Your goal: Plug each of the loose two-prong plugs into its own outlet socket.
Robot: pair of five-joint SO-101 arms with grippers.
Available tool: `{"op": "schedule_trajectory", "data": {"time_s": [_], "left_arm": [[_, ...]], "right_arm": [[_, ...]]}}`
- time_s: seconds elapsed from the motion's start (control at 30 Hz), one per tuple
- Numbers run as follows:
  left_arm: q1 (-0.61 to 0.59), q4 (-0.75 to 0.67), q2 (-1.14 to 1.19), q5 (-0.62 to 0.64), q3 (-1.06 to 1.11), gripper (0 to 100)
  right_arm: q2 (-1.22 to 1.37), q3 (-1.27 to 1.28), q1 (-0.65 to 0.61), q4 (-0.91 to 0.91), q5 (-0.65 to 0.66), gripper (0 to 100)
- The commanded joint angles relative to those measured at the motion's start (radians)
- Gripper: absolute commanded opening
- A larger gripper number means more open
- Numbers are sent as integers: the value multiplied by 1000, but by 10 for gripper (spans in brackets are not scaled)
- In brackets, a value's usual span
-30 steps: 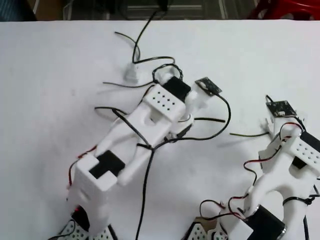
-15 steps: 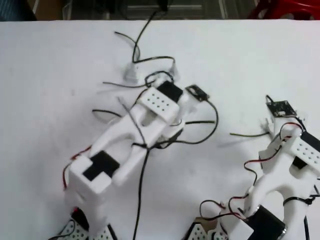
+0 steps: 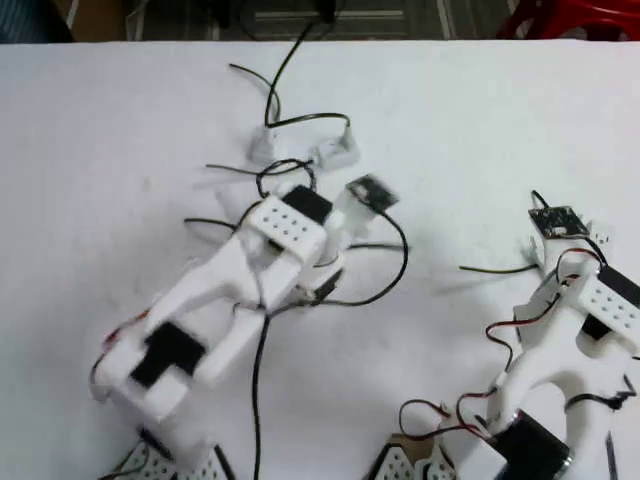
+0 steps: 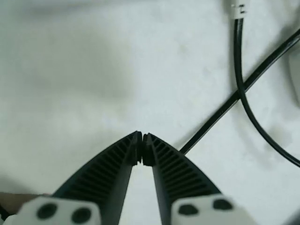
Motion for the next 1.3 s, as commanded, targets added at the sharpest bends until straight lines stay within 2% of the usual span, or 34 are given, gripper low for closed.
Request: {"op": "schedule_trajectory", "data": {"time_s": [0.0, 0.1, 0.33, 0.4, 0.5, 0.7, 0.77, 0.97, 1.27], "left_arm": [[-65, -12, -25, -9, 0, 290], [-96, -14, -25, -100, -9, 360], [-179, -14, -25, -356, -77, 362], [-188, -14, -25, -377, -86, 362], [-202, -44, -16, -261, -83, 362], [-228, -155, -16, 206, 8, 362], [-228, -203, -16, 315, 38, 362], [-219, -350, -16, 445, 118, 362], [-255, -400, -16, 663, 121, 361]], "right_arm": [[-28, 2, 1, -7, 6, 21], [-28, 11, 1, -7, 6, 21], [-28, 11, 5, -5, 6, 21], [-28, 11, 5, -5, 8, 21], [-28, 11, 5, -5, 8, 21], [-28, 12, -2, -4, 8, 21], [-28, 12, -2, -4, 8, 21], [-28, 14, 5, -4, 8, 21], [-30, 43, -2, -7, 8, 21]]}}
